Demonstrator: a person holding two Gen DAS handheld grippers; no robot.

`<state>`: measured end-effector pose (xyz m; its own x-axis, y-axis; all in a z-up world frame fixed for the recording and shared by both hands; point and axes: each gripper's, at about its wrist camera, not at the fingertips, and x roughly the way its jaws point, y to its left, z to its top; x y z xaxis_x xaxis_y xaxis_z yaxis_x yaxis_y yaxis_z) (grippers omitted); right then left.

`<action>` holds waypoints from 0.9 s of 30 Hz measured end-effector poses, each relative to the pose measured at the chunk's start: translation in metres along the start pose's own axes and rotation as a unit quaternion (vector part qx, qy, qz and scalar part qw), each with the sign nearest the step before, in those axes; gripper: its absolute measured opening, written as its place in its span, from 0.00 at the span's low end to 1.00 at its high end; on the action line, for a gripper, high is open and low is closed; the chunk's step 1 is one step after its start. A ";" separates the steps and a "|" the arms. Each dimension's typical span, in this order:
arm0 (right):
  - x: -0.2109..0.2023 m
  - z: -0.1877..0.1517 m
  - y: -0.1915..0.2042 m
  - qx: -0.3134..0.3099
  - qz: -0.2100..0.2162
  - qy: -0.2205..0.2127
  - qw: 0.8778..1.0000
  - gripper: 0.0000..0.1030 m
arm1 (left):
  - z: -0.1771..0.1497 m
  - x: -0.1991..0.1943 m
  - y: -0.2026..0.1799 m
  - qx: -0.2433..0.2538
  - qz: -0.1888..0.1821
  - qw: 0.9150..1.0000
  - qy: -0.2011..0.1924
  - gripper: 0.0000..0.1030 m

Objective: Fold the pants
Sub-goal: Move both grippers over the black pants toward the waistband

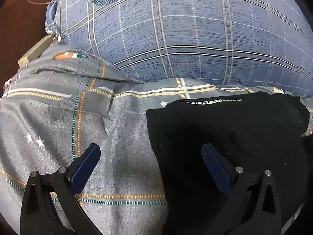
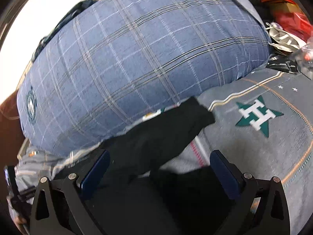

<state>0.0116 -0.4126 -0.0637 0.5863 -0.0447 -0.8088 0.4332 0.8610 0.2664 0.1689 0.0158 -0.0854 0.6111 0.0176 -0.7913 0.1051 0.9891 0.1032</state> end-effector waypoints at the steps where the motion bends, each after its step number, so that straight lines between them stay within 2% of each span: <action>1: -0.001 0.000 0.006 -0.012 0.001 0.001 1.000 0.99 | 0.000 -0.001 0.001 0.000 0.002 1.000 -0.001 1.00; 9: -0.005 0.012 0.036 -0.064 -0.012 -0.006 0.998 0.99 | 0.003 0.002 0.013 -0.026 0.002 1.000 0.005 1.00; 14: 0.004 0.022 0.047 -0.105 -0.023 0.005 0.994 0.99 | 0.004 0.014 0.015 -0.026 0.008 1.000 0.016 1.00; 20: 0.029 0.047 0.043 -0.134 -0.030 0.056 0.989 0.99 | 0.011 0.027 0.021 -0.035 -0.003 0.999 0.031 1.00; 27: 0.082 0.092 0.017 -0.147 -0.089 0.097 0.980 0.99 | 0.039 0.042 0.030 -0.043 -0.025 0.998 0.038 1.00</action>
<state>0.1299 -0.4484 -0.0776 0.3665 -0.1356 -0.9205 0.2836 0.9585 -0.0283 0.2283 0.0405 -0.0917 0.5458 -0.0239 -0.8376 0.0646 0.9978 0.0136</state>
